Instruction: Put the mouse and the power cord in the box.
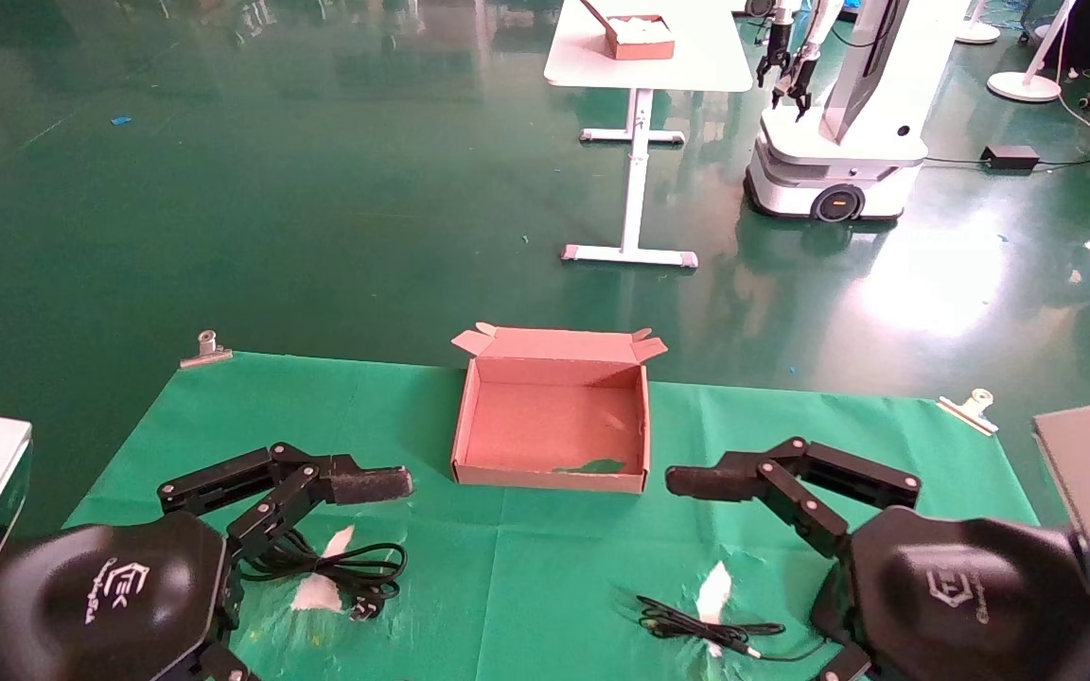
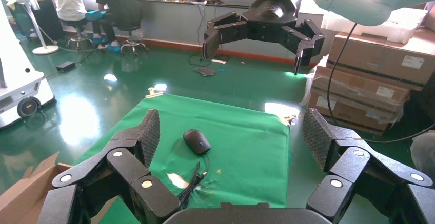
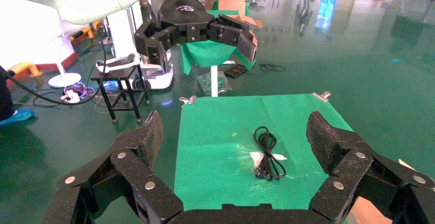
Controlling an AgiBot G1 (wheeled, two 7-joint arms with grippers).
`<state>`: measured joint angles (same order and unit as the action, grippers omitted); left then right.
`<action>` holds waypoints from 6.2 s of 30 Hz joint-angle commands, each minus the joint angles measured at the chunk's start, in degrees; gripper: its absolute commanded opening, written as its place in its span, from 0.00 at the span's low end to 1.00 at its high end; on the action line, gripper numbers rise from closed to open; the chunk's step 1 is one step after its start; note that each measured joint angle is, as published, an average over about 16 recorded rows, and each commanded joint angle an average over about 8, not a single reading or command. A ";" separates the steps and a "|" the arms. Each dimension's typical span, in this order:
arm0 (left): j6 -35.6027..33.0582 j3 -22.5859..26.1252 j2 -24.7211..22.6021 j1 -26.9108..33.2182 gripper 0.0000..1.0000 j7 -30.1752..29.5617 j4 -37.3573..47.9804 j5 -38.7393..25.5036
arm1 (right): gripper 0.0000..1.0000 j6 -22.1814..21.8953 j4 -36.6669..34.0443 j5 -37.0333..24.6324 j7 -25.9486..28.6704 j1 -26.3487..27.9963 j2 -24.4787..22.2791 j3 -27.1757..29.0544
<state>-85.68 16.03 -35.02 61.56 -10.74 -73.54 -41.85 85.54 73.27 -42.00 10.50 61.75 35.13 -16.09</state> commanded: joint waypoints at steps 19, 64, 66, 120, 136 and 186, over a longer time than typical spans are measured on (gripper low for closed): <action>-0.09 0.00 0.08 0.05 1.00 0.16 -0.15 -0.17 | 1.00 0.02 -0.01 -0.04 0.00 -0.05 -0.04 -0.01; 22.03 28.79 -28.93 35.61 1.00 49.73 63.20 -60.84 | 1.00 -13.67 -64.84 -48.12 -49.20 26.75 27.16 -22.39; 22.56 28.80 -29.34 35.65 1.00 50.71 64.52 -60.86 | 1.00 -14.21 -66.26 -48.26 -50.32 27.07 27.66 -22.46; 23.72 29.03 -30.41 36.04 0.00 54.43 69.34 -61.19 | 0.00 -14.77 -71.22 -48.14 -53.54 27.55 28.80 -22.37; 21.22 26.56 -28.43 38.85 0.00 49.81 71.55 -57.63 | 0.00 -13.19 -69.91 -39.95 -57.11 26.18 25.87 -16.71; 21.40 20.76 -39.31 48.63 0.00 31.27 74.47 -49.16 | 1.00 -40.55 -67.30 -30.22 -61.76 28.85 41.04 -11.87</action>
<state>-64.08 37.19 -73.87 109.44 20.46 -1.05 -91.38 46.91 6.34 -71.93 -51.38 91.14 75.28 -27.68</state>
